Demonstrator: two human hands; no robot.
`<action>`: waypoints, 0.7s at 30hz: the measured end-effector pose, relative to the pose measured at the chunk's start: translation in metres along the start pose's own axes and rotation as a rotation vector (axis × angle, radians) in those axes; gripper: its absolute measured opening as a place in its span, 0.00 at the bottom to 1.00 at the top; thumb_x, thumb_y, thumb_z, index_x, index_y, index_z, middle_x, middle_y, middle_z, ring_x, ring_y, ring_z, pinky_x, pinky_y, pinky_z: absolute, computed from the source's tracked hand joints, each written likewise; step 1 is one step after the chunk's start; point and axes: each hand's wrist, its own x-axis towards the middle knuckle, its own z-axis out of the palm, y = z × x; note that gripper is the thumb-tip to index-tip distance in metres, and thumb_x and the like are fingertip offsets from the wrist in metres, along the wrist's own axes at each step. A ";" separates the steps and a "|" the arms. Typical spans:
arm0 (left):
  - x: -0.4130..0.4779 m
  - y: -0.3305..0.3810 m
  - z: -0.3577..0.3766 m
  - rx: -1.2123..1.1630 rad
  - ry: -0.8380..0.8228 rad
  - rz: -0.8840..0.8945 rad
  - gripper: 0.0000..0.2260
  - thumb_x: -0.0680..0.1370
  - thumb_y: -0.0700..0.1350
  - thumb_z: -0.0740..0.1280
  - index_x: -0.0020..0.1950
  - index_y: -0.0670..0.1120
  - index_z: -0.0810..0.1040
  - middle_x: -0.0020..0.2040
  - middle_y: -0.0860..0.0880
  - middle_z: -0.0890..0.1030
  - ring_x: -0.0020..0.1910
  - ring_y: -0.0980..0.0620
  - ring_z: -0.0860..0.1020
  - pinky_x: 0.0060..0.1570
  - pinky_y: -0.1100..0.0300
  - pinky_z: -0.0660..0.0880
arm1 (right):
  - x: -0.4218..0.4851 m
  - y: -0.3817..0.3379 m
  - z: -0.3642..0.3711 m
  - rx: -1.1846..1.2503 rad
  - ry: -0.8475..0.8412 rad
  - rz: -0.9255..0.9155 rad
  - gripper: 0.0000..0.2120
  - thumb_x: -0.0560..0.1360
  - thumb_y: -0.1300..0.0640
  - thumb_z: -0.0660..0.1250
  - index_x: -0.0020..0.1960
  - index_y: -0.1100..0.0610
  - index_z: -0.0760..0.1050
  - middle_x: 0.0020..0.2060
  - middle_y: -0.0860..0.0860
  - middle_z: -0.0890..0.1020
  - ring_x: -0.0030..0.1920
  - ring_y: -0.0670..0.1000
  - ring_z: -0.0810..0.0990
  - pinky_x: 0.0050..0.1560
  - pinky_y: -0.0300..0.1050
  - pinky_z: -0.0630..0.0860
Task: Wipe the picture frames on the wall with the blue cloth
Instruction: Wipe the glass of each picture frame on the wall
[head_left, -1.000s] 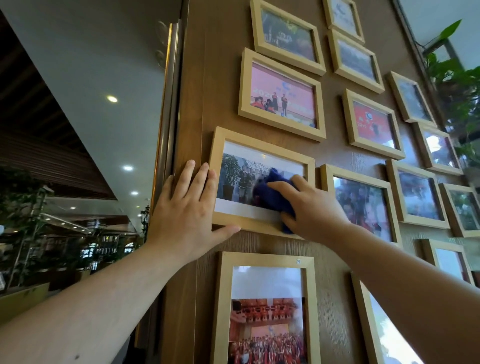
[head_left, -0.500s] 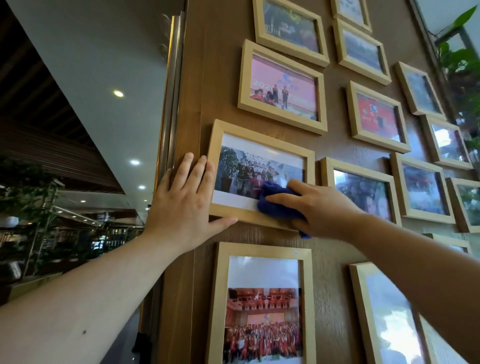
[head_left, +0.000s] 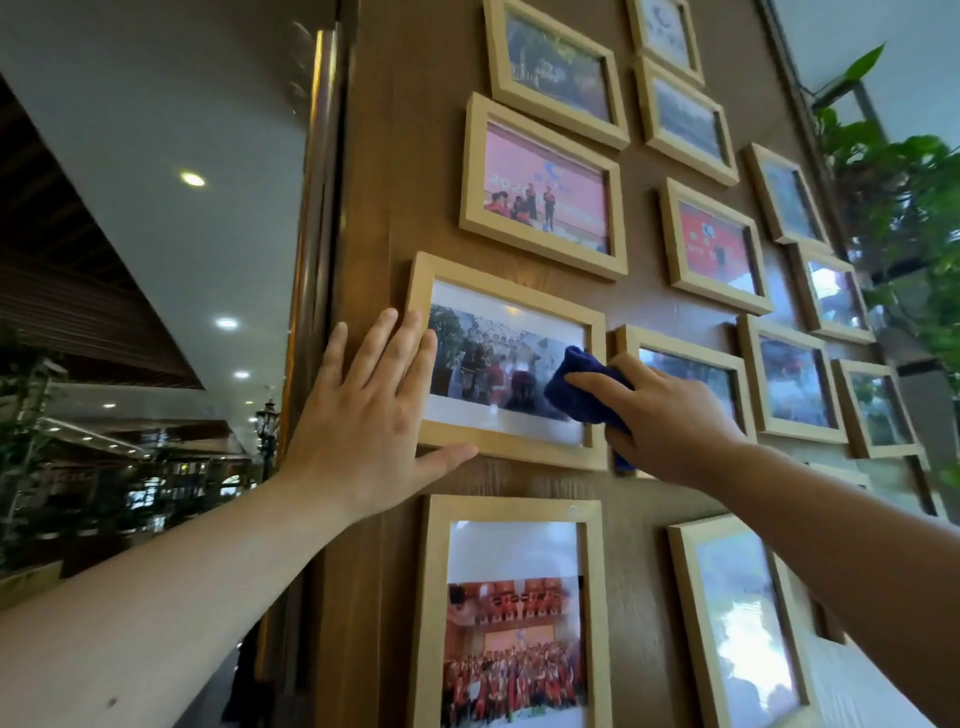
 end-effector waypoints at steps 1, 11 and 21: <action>0.002 0.003 -0.002 -0.021 0.024 0.031 0.44 0.72 0.73 0.49 0.75 0.41 0.56 0.77 0.41 0.57 0.76 0.43 0.51 0.72 0.37 0.53 | 0.002 0.000 -0.003 0.008 0.015 0.013 0.28 0.71 0.51 0.64 0.69 0.50 0.61 0.53 0.54 0.73 0.39 0.54 0.76 0.29 0.44 0.70; 0.050 0.084 0.013 -0.058 0.005 0.183 0.42 0.72 0.71 0.50 0.75 0.42 0.55 0.76 0.41 0.60 0.76 0.43 0.54 0.71 0.38 0.58 | -0.023 0.038 0.002 0.001 0.073 0.156 0.28 0.70 0.52 0.66 0.68 0.49 0.62 0.54 0.54 0.74 0.40 0.55 0.77 0.31 0.43 0.64; 0.107 0.162 0.055 0.032 -0.060 0.198 0.44 0.70 0.72 0.48 0.75 0.42 0.51 0.78 0.42 0.54 0.76 0.44 0.49 0.73 0.39 0.50 | -0.044 0.124 0.052 0.077 0.130 0.227 0.28 0.71 0.54 0.67 0.69 0.50 0.62 0.53 0.53 0.75 0.38 0.48 0.67 0.31 0.39 0.61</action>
